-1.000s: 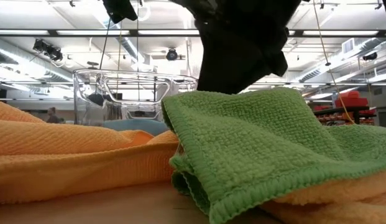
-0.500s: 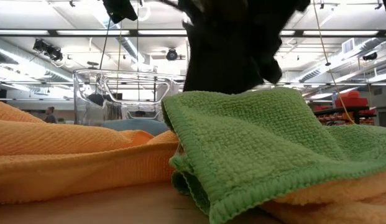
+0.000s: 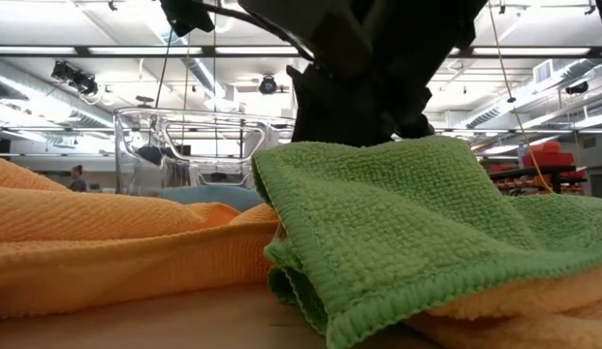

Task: Fold microfiber towels
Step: Fold the blue towel

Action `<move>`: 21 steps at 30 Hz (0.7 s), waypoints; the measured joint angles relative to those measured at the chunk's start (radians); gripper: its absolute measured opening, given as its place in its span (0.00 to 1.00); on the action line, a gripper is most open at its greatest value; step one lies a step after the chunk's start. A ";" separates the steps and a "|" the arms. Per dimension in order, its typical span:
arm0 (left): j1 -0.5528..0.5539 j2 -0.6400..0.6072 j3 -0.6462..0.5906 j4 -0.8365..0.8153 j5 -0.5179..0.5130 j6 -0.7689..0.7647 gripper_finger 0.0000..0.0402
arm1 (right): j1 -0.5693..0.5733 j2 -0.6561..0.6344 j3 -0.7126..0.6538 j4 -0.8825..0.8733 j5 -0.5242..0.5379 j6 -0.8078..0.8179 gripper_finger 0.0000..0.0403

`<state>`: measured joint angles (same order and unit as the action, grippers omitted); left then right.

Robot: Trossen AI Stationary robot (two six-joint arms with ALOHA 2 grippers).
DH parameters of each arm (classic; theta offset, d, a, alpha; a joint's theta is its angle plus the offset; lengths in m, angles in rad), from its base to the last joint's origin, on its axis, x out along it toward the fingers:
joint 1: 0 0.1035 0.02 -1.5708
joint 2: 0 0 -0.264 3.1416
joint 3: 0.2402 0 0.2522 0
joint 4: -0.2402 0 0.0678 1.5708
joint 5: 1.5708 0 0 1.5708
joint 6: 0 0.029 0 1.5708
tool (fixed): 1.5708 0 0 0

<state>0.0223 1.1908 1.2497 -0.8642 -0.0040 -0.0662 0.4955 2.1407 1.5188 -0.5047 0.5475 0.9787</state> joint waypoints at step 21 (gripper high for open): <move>0.000 0.000 0.000 0.001 0.000 0.004 0.04 | 0.005 -0.053 0.020 -0.089 -0.042 0.042 0.10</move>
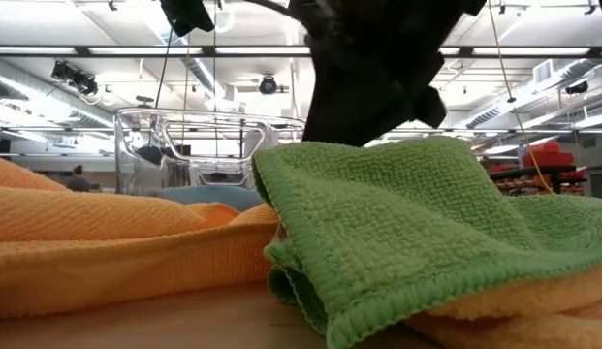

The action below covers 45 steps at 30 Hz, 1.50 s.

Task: Fold microfiber towels
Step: Fold the blue towel

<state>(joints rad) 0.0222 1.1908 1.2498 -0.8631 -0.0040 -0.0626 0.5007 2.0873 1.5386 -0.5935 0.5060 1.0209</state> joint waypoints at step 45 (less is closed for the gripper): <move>0.001 0.000 0.000 0.036 0.000 -0.013 0.06 | 0.009 0.046 0.000 0.052 0.022 -0.066 0.41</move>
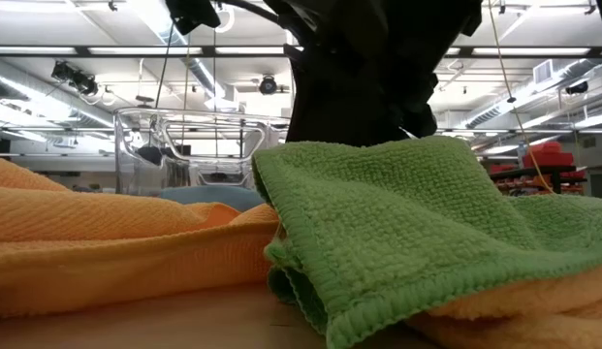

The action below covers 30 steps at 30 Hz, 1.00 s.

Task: Fold microfiber towels
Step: Fold the blue towel

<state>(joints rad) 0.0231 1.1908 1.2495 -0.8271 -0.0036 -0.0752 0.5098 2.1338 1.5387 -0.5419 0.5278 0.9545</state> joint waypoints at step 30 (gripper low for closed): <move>0.000 0.000 0.000 0.000 0.000 0.001 0.07 | -0.017 0.000 -0.047 0.033 -0.064 0.021 0.05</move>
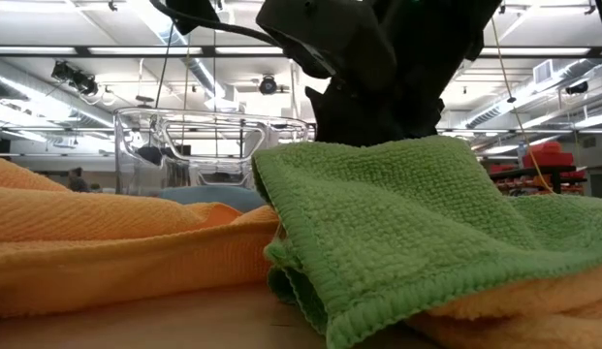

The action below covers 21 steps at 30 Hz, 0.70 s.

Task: Fold microfiber towels
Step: Fold the blue towel

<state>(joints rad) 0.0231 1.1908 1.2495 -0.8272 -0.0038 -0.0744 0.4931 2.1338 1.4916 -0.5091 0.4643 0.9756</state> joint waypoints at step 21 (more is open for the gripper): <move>0.000 0.000 0.000 0.005 0.000 0.019 0.04 | 0.006 -0.142 0.031 -0.194 -0.013 0.086 0.01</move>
<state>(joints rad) 0.0228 1.1904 1.2495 -0.8227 -0.0040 -0.0558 0.4991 1.9916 1.5223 -0.7032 0.4513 1.0619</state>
